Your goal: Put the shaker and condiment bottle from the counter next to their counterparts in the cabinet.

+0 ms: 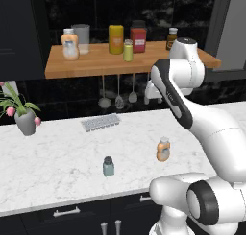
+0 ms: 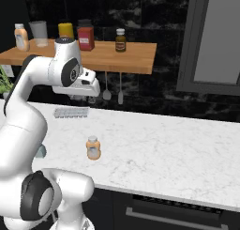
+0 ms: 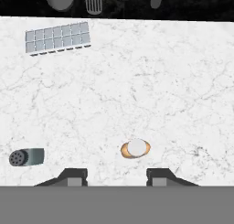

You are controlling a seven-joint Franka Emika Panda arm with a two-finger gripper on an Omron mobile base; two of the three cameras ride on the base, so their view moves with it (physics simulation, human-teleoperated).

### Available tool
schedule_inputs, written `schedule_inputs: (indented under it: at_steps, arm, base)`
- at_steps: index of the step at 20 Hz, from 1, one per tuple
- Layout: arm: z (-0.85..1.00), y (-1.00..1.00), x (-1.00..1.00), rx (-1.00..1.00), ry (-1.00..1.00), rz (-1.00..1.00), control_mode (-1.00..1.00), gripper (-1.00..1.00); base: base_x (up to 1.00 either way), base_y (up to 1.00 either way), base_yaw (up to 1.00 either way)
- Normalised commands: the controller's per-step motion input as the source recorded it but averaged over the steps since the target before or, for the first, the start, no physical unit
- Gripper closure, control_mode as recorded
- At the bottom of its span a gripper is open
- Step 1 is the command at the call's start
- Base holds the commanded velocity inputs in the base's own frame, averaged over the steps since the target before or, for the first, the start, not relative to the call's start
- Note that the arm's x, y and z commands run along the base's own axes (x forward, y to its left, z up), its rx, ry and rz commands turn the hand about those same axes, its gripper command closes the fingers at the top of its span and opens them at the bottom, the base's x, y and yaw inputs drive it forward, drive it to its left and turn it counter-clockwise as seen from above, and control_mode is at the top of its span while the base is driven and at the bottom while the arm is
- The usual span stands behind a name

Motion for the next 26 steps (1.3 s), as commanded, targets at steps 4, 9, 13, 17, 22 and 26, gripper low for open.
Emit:
schedule_inputs:
  at_steps: [4,9,13,17,22,26]
  arm:
    - [0.0,0.0,-0.14,0.0,-0.03,0.0,-1.0,-1.0]
    - [-0.01,-0.05,-0.31,0.0,-0.15,-0.02,-1.0,-1.0]
    - [-0.1,-0.13,-0.19,0.0,0.0,0.0,-1.0,-1.0]
    - [-0.19,-0.25,-0.48,0.0,-0.1,0.0,-1.0,-1.0]
    - [-0.18,-0.38,-0.13,0.01,0.02,0.08,-1.0,-1.0]
    - [-0.28,-0.34,-0.19,0.0,-0.06,0.09,-1.0,-1.0]
  base:
    - [0.0,0.0,0.0]
    - [0.0,0.0,0.0]
    - [0.0,0.0,0.0]
    - [0.0,0.0,0.0]
    - [0.0,0.0,0.0]
    - [0.0,0.0,0.0]
